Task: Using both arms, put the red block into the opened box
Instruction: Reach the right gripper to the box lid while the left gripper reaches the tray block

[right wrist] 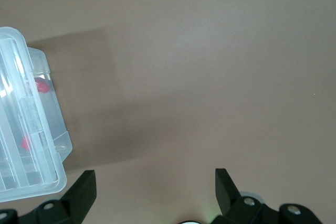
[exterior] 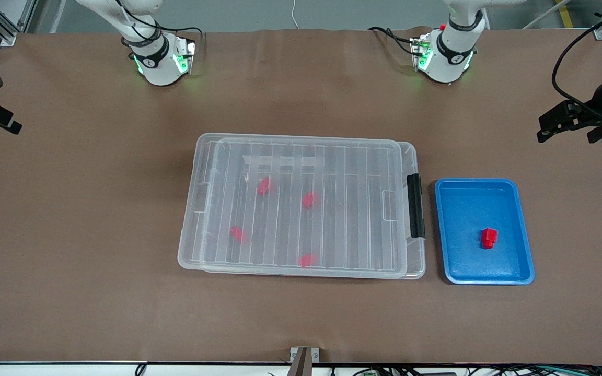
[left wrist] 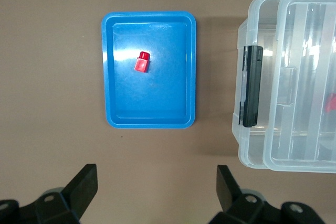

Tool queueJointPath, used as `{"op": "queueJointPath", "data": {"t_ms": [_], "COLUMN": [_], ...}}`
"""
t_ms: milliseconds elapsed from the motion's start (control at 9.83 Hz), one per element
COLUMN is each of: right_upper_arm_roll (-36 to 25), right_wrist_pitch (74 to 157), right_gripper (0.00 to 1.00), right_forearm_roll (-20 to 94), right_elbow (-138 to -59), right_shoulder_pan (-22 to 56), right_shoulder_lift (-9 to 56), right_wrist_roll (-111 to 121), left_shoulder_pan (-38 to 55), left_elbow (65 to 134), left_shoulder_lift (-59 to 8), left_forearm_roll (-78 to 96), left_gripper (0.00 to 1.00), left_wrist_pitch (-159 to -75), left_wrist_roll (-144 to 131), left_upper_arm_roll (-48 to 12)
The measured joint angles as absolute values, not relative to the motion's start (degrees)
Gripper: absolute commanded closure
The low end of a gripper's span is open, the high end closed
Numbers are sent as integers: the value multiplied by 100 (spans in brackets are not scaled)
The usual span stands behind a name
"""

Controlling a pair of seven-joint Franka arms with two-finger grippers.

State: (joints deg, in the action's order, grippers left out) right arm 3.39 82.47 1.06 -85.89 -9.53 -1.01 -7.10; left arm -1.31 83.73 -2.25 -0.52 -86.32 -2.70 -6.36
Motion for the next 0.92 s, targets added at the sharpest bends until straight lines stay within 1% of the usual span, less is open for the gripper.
{"op": "queueJointPath", "data": {"t_ms": [407,610,712,915], "right_upper_arm_roll": [339,387,432,486], "right_wrist_pitch": [8234,8207,8203,8415], "right_gripper": [0,0,0,0], "right_forearm_roll": [106,125,155,145], "right_elbow": [-8589,-8591,-8593,-8618], "right_shoulder_pan": [-953,-902,-706,84], "right_shoulder_lift": [-100,-79,-29,310], "right_wrist_roll": [-709,-497,-379,-530], "left_shoulder_pan": [-133,-168,-263,-483], "left_elbow": [8361,8388,8461,8783], "left_shoulder_lift": [-233,-403,-630,-1223], "left_forearm_roll": [-382,-413,-413,-412], "left_gripper": [0,0,0,0], "left_wrist_pitch": [-8586,-8630,-8829,-9709], "left_wrist_roll": [-2,-1,14,77], "left_upper_arm_roll": [-633,-630,-627,-622]}}
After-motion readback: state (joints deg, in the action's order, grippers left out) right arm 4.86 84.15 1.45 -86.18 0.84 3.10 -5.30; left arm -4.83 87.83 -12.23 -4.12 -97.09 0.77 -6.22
